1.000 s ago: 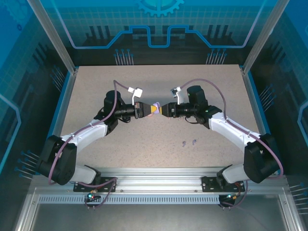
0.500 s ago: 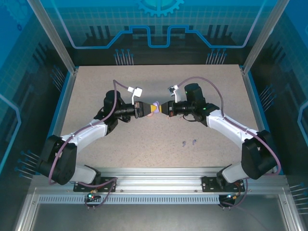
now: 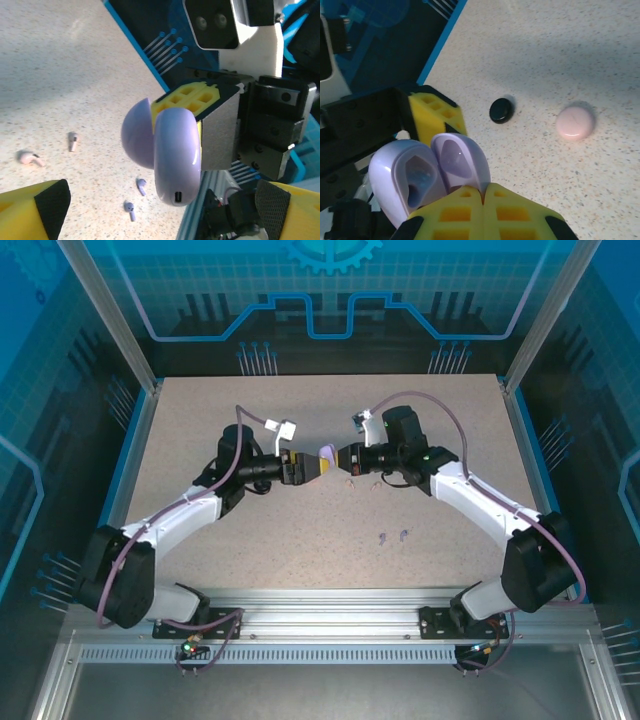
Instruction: Insert the wireless bluetooth earbuds into the charging case
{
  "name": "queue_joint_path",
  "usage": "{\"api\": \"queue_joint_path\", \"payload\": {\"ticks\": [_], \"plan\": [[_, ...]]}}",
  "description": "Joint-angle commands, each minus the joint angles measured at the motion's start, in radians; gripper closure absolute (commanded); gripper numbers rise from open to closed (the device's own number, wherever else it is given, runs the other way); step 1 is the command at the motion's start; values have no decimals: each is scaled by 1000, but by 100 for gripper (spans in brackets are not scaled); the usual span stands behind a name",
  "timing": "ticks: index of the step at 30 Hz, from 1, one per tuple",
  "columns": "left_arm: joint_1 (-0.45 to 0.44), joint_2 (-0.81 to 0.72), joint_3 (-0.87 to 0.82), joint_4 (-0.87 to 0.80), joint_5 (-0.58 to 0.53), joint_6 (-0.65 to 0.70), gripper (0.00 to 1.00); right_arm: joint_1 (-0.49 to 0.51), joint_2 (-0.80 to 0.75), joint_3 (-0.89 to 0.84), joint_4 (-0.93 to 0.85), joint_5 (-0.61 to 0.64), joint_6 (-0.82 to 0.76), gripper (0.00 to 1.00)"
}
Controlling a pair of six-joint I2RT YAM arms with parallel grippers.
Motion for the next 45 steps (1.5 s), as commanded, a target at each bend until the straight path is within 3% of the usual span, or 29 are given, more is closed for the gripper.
{"api": "queue_joint_path", "payload": {"ticks": [1, 4, 6, 10, 14, 22, 30, 37, 41, 45], "plan": [[3, -59, 59, -167, -185, 41, 1, -22, -4, 36, -101, 68, -35, 100], [7, -91, 79, -264, -392, -5, 1, -37, -17, 39, -147, 101, -52, 100], [14, -116, 76, -284, -450, -8, 1, -45, -26, 41, -170, 118, -58, 100], [27, -139, 60, -258, -444, 28, 1, -50, -40, 58, -208, 141, -65, 100], [27, -100, 119, -358, -426, 120, 1, -50, -42, 88, -240, 147, -73, 100], [44, -55, 129, -394, -485, 121, 1, -52, -30, 181, -384, 180, -177, 100], [46, -47, 208, -460, -280, 224, 1, -50, 6, 311, -547, 172, -428, 100], [47, -15, 278, -563, -22, 377, 1, -45, 114, 483, -662, 161, -573, 100], [53, 50, 366, -674, 116, 469, 1, -28, 201, 594, -724, 172, -634, 100], [58, 116, 463, -804, 187, 552, 1, -7, 255, 662, -760, 177, -687, 100]]}}
